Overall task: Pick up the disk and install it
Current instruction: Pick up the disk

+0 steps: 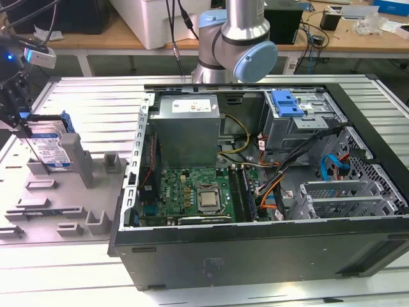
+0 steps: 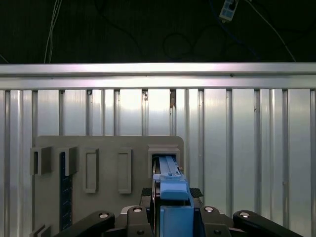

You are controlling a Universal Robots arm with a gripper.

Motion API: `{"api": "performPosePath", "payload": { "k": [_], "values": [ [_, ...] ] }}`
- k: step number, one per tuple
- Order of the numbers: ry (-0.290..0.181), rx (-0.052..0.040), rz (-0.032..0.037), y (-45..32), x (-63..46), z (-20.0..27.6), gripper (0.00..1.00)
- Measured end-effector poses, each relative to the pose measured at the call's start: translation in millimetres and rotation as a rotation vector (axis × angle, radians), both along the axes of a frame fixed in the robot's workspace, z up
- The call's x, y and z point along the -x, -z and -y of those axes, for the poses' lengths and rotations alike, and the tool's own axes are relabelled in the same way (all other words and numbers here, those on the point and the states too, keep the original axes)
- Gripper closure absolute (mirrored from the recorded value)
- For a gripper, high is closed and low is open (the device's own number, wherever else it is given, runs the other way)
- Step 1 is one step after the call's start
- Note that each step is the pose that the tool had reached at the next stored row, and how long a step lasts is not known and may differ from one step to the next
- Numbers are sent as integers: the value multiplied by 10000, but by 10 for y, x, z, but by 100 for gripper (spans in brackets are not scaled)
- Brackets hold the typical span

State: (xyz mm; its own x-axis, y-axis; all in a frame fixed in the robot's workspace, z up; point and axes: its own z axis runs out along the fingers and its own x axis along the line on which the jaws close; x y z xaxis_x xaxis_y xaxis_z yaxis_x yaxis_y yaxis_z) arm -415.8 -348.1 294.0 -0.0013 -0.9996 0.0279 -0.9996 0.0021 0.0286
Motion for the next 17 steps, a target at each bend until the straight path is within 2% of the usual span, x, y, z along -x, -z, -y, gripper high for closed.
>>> {"api": "performPosePath", "payload": {
  "k": [13,17],
  "values": [
    [-27,5,1,11,0,0,60],
    [-27,3,0,15,0,0,63]
  ]
}}
